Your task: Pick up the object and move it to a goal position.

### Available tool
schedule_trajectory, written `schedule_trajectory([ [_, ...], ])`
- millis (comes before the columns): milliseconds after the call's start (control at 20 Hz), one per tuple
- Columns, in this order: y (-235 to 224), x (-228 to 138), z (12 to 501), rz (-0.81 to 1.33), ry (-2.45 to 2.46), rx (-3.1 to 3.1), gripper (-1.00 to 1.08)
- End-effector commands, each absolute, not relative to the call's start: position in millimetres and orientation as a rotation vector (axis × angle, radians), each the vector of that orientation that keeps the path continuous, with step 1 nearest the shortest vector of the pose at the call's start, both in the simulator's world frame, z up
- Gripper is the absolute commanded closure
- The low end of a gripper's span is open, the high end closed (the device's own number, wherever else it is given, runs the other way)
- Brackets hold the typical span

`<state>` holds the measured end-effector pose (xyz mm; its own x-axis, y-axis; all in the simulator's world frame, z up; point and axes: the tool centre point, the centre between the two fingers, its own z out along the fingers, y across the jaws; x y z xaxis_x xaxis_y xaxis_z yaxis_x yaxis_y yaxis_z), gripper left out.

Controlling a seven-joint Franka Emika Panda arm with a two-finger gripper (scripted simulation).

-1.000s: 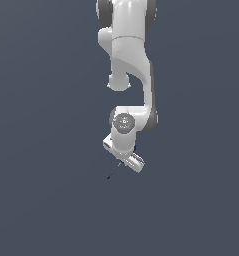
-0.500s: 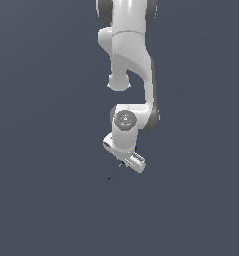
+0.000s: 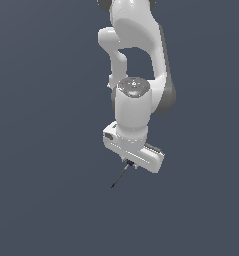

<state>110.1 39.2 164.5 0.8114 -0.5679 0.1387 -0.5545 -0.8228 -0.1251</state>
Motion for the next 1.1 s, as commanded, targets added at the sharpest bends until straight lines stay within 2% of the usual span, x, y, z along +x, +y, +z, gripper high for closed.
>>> schedule_trajectory([
  [0,47,128,217,-0.346,0.86,-2.892,1.08],
  [300,66,156,343,-0.536,0.752,-2.827,1.08],
  [500,76,163,404,-0.622,0.7,-2.791,1.08],
  [750,83,165,451,-0.686,0.661,-2.761,1.08],
  [1050,86,166,471,-0.713,0.643,-2.747,1.08],
])
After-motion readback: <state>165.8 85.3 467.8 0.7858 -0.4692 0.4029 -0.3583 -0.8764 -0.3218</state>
